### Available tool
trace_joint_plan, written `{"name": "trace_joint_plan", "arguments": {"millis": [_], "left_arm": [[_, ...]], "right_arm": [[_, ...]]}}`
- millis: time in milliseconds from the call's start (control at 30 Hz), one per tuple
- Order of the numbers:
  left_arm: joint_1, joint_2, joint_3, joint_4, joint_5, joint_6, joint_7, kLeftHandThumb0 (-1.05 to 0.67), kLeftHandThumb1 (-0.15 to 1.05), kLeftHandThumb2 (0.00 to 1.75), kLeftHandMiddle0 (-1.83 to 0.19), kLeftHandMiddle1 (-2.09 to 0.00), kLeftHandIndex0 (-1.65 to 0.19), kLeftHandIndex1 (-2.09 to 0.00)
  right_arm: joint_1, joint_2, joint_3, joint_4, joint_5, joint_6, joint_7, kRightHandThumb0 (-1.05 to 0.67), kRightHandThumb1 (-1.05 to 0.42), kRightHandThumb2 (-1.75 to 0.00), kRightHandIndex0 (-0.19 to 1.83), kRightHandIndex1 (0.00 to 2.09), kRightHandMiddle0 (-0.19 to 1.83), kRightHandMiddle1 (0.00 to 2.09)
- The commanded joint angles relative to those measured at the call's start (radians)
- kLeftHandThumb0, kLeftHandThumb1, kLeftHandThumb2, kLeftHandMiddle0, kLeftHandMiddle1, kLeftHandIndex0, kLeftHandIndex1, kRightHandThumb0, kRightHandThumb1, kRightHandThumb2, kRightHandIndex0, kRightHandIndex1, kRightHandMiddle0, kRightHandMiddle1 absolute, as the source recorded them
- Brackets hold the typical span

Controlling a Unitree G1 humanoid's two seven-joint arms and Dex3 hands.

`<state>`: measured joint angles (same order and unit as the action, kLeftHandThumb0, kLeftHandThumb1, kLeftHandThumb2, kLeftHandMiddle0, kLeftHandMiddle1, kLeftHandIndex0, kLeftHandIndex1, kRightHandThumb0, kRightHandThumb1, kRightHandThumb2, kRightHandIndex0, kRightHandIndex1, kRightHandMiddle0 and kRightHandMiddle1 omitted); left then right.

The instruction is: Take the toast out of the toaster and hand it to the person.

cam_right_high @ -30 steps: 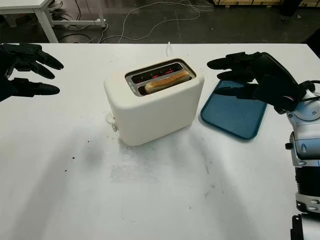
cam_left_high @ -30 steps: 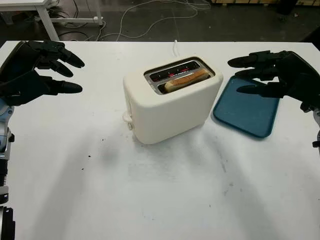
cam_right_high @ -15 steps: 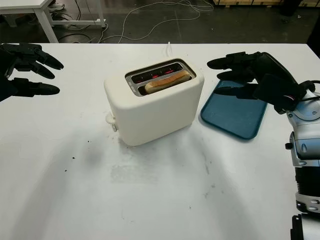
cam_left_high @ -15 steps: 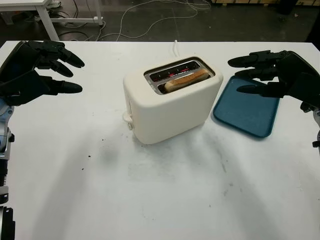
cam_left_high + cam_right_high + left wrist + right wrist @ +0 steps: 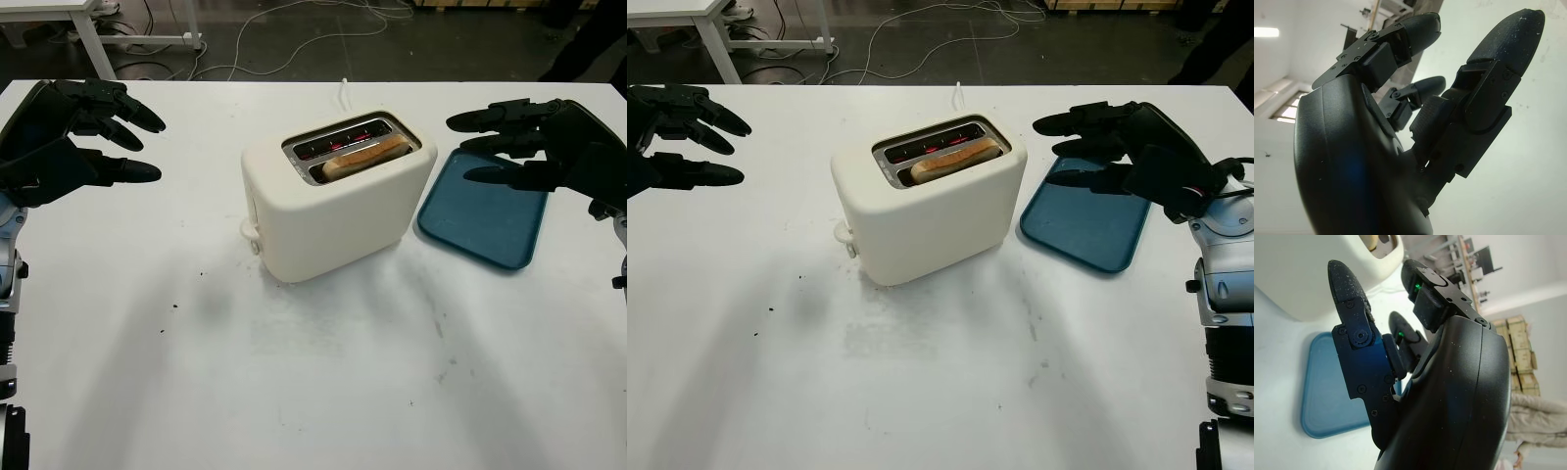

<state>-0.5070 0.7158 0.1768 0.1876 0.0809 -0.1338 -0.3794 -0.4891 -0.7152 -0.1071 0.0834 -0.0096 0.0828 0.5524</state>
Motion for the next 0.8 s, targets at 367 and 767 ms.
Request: {"name": "trace_joint_plan", "arguments": {"millis": [367,767], "left_arm": [[-0.003,-0.036,0.018,0.026,-0.029,-0.001,0.015,-1.05,0.63,0.0,-0.77,-0.86,-0.79,-0.72],[-0.003,-0.047,0.006,0.005,-0.017,0.035,0.009,-1.05,0.62,0.0,-0.75,-0.88,-0.77,-0.73]], "right_arm": [[0.011,0.018,0.001,-0.003,-0.014,-0.027,-0.03,-0.66,-0.85,0.0,0.71,0.07,0.71,0.01],[0.013,0.045,-0.009,-0.036,0.039,0.045,-0.017,-0.59,-0.84,0.0,0.67,0.05,0.66,0.0]]}}
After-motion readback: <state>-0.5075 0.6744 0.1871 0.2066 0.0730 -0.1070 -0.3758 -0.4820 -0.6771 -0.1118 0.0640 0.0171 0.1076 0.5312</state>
